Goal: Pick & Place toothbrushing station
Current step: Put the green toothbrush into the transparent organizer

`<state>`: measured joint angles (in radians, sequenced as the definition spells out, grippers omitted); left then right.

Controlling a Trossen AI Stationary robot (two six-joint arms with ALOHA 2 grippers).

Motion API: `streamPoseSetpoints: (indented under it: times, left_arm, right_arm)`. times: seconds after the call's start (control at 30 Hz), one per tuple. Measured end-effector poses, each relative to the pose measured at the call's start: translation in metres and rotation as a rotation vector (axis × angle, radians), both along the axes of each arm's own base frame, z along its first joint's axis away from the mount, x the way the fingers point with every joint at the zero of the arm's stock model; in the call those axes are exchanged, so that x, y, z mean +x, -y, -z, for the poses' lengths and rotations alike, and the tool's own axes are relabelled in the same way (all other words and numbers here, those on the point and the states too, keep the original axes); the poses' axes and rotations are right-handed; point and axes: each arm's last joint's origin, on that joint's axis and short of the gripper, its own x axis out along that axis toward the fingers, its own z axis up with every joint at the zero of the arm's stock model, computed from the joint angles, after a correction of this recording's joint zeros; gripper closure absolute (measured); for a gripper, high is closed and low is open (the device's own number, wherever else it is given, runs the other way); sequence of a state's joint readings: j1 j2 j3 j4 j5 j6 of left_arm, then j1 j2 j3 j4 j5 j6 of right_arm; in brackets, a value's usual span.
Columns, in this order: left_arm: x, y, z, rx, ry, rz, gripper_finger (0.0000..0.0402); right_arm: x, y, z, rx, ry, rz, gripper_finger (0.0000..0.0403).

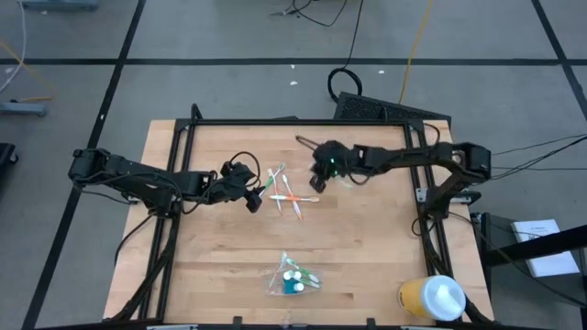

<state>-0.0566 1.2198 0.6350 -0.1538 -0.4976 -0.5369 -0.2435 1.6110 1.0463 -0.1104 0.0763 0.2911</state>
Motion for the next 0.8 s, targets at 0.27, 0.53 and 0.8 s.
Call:
streamPoseSetpoints:
  times: [0.27,0.53,0.8]
  left_arm:
    - [0.0,0.0,0.0,0.0,0.001,0.0,0.0126]
    - [0.0,0.0,0.0,-0.001,-0.001,0.0,0.0126]
    - [0.0,0.0,0.0,-0.006,0.004,-0.005,0.0126]
  right_arm:
    - [0.009,-0.065,-0.021,-0.006,0.173,-0.212,0.0358]
    - [0.013,-0.127,-0.032,-0.001,0.315,-0.398,0.0358]
    - [0.01,-0.179,-0.054,0.009,0.562,-0.605,0.0358]
